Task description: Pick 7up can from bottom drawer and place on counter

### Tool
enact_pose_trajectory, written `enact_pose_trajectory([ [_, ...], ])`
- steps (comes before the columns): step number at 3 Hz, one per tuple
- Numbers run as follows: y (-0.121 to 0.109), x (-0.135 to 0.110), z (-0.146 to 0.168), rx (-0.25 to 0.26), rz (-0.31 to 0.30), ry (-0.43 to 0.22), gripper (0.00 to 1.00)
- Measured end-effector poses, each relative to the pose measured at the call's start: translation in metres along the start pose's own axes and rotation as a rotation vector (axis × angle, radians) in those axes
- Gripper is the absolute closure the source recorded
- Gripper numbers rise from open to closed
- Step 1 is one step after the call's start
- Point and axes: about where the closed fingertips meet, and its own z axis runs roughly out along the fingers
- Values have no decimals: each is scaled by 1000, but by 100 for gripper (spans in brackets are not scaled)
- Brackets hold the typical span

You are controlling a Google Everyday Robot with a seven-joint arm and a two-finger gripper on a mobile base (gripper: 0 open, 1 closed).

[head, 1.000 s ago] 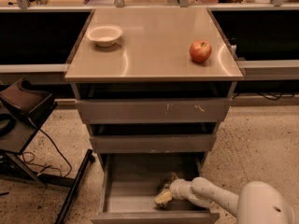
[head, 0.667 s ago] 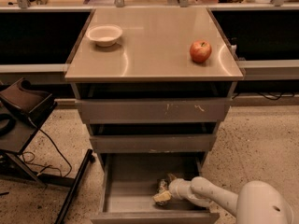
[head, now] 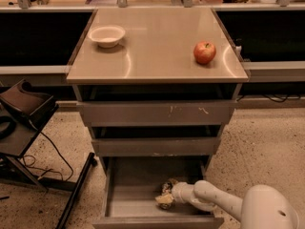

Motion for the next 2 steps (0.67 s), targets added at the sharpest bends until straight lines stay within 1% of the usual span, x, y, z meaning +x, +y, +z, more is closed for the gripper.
enact_pose_trajectory([
  [1,2,-7,-4,-6,-20,-82,87],
  [2,8,6,-19,7,-10,-263,100],
])
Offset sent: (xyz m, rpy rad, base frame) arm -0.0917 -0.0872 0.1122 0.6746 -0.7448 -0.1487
